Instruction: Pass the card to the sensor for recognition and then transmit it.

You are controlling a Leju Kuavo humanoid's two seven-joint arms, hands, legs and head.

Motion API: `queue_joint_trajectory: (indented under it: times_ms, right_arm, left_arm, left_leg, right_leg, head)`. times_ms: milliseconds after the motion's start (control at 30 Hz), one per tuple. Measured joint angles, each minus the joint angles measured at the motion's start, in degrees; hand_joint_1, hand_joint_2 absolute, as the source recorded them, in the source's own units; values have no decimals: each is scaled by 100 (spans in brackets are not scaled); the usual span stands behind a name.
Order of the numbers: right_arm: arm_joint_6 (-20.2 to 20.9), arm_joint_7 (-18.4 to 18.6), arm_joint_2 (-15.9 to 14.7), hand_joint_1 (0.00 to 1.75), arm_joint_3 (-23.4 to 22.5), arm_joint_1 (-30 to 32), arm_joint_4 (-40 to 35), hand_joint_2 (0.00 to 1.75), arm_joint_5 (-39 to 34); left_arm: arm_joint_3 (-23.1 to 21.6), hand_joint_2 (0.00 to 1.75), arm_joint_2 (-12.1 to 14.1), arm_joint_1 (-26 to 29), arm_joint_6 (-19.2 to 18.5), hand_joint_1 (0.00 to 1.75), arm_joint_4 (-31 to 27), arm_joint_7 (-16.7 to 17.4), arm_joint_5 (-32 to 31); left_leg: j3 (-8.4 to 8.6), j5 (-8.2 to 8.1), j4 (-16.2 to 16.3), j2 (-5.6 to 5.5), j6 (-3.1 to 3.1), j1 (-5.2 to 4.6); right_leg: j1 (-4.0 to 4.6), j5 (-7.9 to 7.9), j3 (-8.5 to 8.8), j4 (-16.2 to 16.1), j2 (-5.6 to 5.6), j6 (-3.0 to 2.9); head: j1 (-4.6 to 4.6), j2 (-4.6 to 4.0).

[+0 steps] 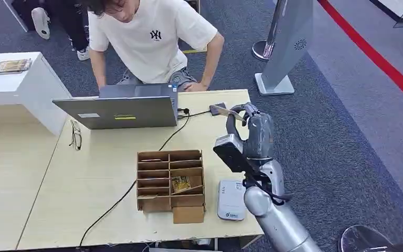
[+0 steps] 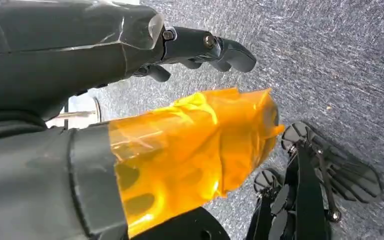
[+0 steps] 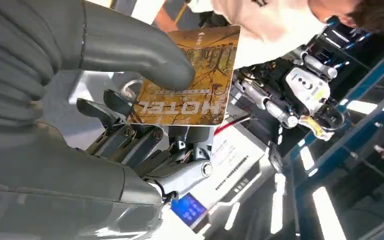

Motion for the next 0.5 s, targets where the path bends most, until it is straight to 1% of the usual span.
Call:
queue_joint_trajectory:
  times_ms: [133, 267, 400, 500]
  right_arm:
    - [-83, -182, 57, 175, -59, 234, -246, 175, -372]
    - [-164, -443, 92, 175, -162, 542, -549, 175, -952]
    - [-151, -734, 120, 175, -260, 880, -874, 175, -1711]
    - [-142, -881, 120, 175, -315, 1114, -1075, 175, -2028]
  left_arm:
    - [28, 0, -44, 1, 0, 0, -29, -11, 42]
    - [61, 0, -87, 3, 17, 0, -39, -17, 98]
    - [136, 0, -133, 1, 55, 0, -59, -28, 175]
    - [183, 0, -164, 0, 89, 0, -77, -37, 225]
  left_leg:
    - [0, 0, 0, 0, 0, 0]
    - [-1, 0, 0, -1, 0, 0]
    - [-1, -1, 0, -1, 0, 0]
    - [-1, -1, 0, -1, 1, 0]
  right_leg:
    - [0, 0, 0, 0, 0, 0]
    - [0, 0, 0, 0, -1, 0]
    - [0, 0, 0, 0, -1, 0]
    - [0, 0, 0, -1, 0, 0]
  head:
    - [0, 0]
    - [0, 0]
    - [-2, 0]
    - [0, 0]
